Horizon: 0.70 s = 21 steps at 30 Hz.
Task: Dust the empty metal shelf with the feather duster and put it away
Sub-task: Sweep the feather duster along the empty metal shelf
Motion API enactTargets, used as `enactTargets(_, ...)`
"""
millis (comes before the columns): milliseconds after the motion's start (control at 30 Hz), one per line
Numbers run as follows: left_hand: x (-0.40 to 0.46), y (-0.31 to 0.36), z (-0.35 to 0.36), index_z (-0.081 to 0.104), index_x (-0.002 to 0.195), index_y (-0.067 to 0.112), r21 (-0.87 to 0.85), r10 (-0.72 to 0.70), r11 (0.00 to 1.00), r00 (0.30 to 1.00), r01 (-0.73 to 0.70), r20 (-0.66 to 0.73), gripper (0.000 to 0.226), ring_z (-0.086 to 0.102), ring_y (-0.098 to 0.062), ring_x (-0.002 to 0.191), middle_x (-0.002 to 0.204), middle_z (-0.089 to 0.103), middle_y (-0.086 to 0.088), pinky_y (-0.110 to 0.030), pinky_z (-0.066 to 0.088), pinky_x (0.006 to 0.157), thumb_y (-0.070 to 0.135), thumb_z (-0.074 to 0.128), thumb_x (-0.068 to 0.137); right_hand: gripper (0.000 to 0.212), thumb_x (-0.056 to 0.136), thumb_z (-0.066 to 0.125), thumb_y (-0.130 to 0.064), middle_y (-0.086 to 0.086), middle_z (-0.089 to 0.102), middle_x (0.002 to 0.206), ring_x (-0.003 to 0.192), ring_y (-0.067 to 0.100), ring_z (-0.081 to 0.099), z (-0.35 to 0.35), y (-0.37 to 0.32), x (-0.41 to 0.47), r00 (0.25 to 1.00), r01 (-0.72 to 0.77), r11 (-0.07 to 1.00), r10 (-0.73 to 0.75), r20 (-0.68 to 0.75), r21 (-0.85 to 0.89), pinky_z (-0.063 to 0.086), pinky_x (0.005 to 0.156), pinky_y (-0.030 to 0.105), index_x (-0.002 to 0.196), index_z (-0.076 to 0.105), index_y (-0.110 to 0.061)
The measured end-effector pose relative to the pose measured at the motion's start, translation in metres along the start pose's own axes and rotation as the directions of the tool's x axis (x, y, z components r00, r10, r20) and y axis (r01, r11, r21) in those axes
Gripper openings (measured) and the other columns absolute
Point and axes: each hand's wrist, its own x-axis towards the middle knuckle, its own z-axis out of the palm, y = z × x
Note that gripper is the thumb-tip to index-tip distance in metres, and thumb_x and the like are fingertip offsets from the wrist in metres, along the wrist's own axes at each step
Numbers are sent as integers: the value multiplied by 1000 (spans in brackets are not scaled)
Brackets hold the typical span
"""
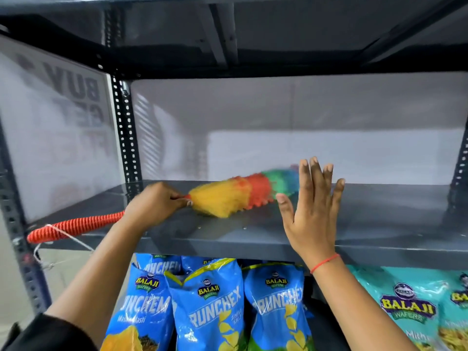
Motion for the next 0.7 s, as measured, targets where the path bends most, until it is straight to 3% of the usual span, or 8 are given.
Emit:
enactTargets(67,-8,1,-6,78,74,25,-140,21,990,998,-11,66,12,54,-11,57,70,75,-9,-28,44,59,36,73,77,64,94,22,-52,18,28,146,137,27,10,0,0,0,1000,0,1000,0,-9,22,4,109,52,141,19,-9)
enactTargets(167,-22,-1,-17,78,76,30,-131,4,991,977,24,211,3,57,13,50,52,67,29,-2,43,52,30,75,76,64,93,23,-52,17,27,147,137,27,10,-1,0,0,1000,-2,997,1,10,73,4,109,54,141,21,-9)
enactTargets(267,-28,0,-24,78,70,22,5,-98,995,989,99,114,14,56,0,55,56,66,12,-14,43,55,33,73,79,63,92,32,-47,20,33,145,135,34,17,-2,0,0,1000,-19,996,18,23,88,6,107,56,139,28,-6)
enactTargets(367,-34,3,-34,77,66,20,7,-222,975,974,222,-40,21,58,-14,60,60,65,-3,-25,41,58,36,72,79,62,91,34,-45,20,33,145,135,37,19,-3,-1,2,998,-54,990,50,31,130,7,107,58,139,26,-6)
enactTargets(467,-48,-3,-46,61,34,25,-65,-215,974,975,219,63,49,43,1,33,31,48,8,-12,36,41,29,71,82,63,91,34,-46,22,34,144,135,35,17,-4,-3,1,999,-32,992,29,31,126,8,107,57,139,26,-6)
enactTargets(533,-60,-3,-55,68,40,26,-47,-262,962,956,270,128,42,42,2,29,28,49,10,-6,33,35,25,70,82,63,91,35,-46,22,34,144,134,34,15,-2,-11,0,998,39,990,-47,52,135,8,107,57,139,27,-6)
enactTargets(600,-63,-1,-62,71,55,14,70,-349,937,932,343,95,31,54,-6,48,45,61,5,-16,45,50,31,71,80,63,89,35,-46,21,33,144,134,34,14,1,-25,-2,985,123,978,-142,100,171,8,107,58,139,27,-8)
enactTargets(700,-58,6,-72,64,56,12,106,-441,889,896,445,-61,38,63,-27,69,73,69,-15,-32,51,70,45,74,73,61,88,36,-47,20,38,142,133,34,17,8,-49,-4,960,188,959,-225,165,213,9,105,59,136,34,-9)
